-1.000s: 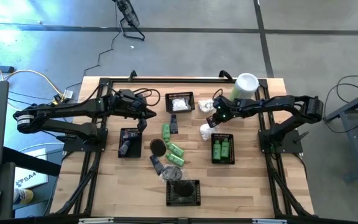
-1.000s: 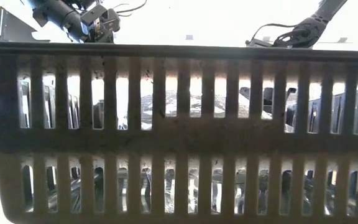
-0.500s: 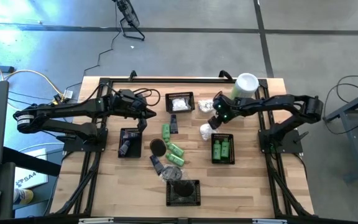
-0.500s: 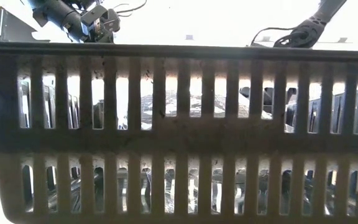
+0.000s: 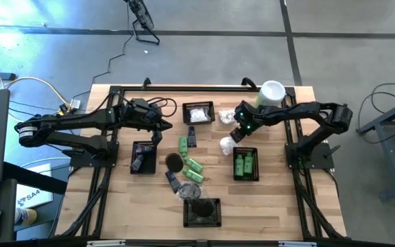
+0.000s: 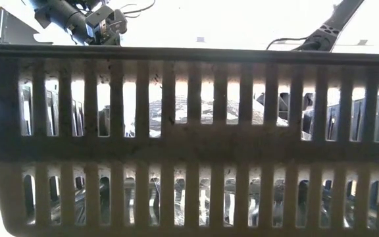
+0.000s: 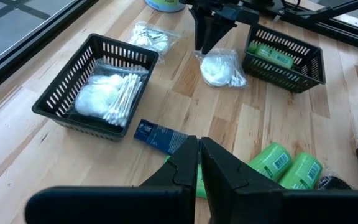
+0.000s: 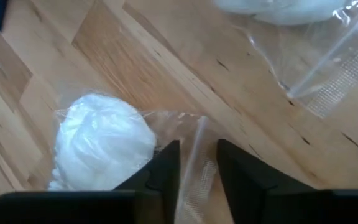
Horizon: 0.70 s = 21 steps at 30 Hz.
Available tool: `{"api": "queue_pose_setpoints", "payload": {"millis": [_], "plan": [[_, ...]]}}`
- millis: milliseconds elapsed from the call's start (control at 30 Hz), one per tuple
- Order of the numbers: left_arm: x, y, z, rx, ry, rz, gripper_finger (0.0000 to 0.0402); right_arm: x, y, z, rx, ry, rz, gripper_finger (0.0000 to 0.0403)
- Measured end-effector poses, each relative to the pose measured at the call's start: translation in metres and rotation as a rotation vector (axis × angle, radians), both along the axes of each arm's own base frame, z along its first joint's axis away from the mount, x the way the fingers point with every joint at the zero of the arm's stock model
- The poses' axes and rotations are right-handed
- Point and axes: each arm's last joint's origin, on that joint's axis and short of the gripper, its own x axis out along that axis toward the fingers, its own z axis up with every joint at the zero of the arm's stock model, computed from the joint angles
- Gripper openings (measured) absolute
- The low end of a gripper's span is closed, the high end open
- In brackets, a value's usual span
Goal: Pick & Place Travel size toiletries
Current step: Put the bottom pack of cotton buds into the top middle black bin
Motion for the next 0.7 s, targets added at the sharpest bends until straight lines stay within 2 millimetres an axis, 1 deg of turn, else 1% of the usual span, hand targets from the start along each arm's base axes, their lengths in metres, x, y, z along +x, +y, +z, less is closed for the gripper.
{"api": "queue_pose_setpoints", "payload": {"millis": [233, 433, 700], "plan": [[0.0, 0.0, 0.0, 0.0, 0.0, 0.0, 0.0017, 0.001, 0.0, 0.0, -0.004, -0.019, 0.004, 0.0012], [0.0, 0.0, 0.0, -0.001, 0.002, 0.0, 0.0017, 0.003, 0.0, 0.0, -0.004, -0.037, 0.013, 0.0003], [0.0, 0.0, 0.0, -0.001, 0.002, -0.001, 0.0017, 0.012, -0.002, 0.005, -0.023, -0.149, 0.037, 0.0002]]}}
